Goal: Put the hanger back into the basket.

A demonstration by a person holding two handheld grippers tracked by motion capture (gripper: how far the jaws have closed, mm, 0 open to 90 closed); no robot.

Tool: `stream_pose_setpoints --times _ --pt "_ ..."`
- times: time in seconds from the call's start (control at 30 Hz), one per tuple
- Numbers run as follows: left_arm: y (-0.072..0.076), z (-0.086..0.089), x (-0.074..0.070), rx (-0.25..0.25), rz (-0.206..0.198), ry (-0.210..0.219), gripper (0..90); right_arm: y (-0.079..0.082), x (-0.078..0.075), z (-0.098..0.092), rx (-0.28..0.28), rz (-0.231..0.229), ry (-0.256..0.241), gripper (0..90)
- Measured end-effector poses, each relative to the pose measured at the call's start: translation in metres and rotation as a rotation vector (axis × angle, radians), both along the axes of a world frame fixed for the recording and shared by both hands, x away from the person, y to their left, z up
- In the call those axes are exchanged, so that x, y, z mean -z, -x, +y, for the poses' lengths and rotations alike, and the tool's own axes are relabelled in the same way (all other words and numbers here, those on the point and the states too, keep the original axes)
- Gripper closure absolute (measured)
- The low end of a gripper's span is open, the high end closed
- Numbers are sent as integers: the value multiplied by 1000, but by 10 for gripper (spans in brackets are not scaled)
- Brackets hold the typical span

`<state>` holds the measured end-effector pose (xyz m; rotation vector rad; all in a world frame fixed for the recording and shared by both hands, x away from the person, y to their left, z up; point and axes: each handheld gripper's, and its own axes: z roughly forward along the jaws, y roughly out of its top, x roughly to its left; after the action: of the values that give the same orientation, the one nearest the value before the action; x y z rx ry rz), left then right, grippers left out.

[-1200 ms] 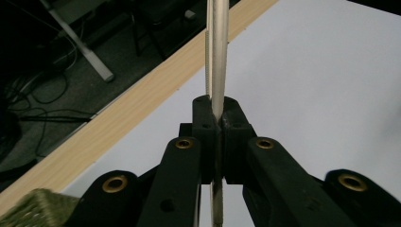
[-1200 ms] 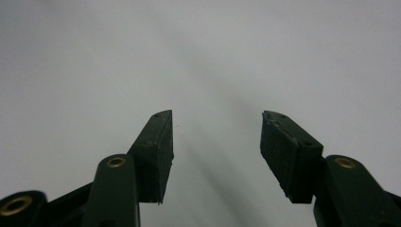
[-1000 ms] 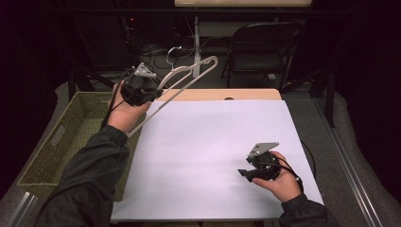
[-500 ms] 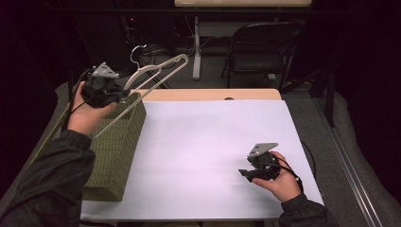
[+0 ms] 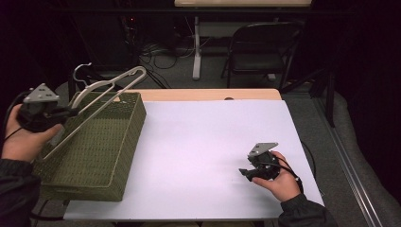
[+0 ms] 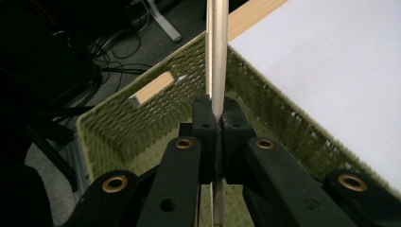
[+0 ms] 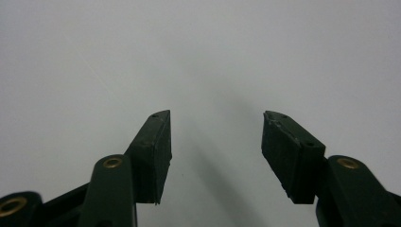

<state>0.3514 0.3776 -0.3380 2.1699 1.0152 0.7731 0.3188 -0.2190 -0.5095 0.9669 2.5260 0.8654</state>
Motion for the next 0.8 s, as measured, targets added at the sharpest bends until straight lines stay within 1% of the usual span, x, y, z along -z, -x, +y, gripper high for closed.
stream_pose_setpoints --times 0.03,0.07,0.1,0.13,0.2,0.23,0.27,0.3,0.33,0.37,0.43,0.5,0.57,0.6,0.67,0.73,0.77,0.8 --pt "3 6 1 -3 1 4 870 0 0 0 -1 0 0 432" --pt "6 12 2 -9 4 9 871 0 -1 0 0 8 15 433" --pt "6 12 2 -9 4 9 871 0 0 0 -4 5 2 433" --pt "11 21 4 -18 10 12 870 0 1 1 -1 2 -2 433" --pt "15 29 8 -21 17 27 870 0 1 1 0 -1 -4 433" --pt "15 29 8 -21 17 27 871 0 1 1 0 -1 -4 433" --pt "17 34 13 -22 26 38 871 0 0 0 4 7 17 433" --pt "17 34 13 -22 26 38 870 0 0 0 4 7 17 433" --pt "17 35 15 -20 33 38 870 -1 1 0 2 0 3 433" --pt "17 37 21 -19 36 42 871 -1 0 0 5 1 1 434" --pt "16 38 23 -16 41 42 871 -1 0 0 6 3 2 434" --pt "14 38 29 -12 51 50 870 -1 1 0 11 2 4 434" --pt "14 38 32 -11 53 46 870 -1 2 0 10 3 4 434" --pt "14 38 37 -5 63 44 870 -1 2 0 8 2 4 433" --pt "14 38 39 -2 67 42 871 -1 2 0 9 5 4 433" --pt "15 39 44 7 68 47 871 -1 2 -1 8 7 10 434" --pt "15 40 46 8 70 51 870 0 2 -1 10 1 1 434" --pt "16 43 51 16 77 55 870 0 2 -1 12 4 1 434"
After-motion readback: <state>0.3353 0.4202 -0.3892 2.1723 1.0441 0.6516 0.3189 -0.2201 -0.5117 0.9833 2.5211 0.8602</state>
